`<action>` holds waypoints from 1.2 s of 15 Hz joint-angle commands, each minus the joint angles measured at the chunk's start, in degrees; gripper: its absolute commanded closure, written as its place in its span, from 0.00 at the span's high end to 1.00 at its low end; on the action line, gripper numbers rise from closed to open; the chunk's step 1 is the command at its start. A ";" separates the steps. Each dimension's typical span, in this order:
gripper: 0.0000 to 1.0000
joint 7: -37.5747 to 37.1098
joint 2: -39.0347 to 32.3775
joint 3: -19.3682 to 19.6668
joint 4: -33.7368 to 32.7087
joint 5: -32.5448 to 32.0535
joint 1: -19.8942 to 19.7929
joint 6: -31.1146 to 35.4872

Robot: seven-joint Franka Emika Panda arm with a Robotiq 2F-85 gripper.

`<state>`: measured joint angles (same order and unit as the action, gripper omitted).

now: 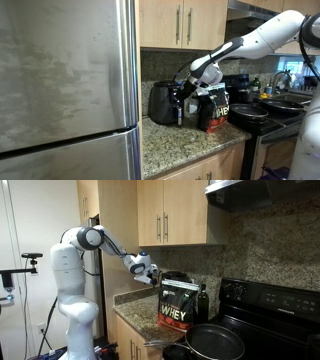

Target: Press a button on the rice cooker

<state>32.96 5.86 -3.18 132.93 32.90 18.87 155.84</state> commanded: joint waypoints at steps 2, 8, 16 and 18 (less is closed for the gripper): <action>1.00 3.04 -2.63 -0.96 -2.13 2.66 -1.57 0.96; 1.00 1.87 -1.26 0.13 -0.74 2.85 -0.45 1.59; 1.00 3.55 -4.56 -1.13 -2.45 4.20 -2.83 -1.52; 1.00 2.00 -3.56 -2.16 -1.03 2.97 -3.29 0.36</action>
<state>35.23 2.24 -3.11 131.99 36.04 17.80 156.34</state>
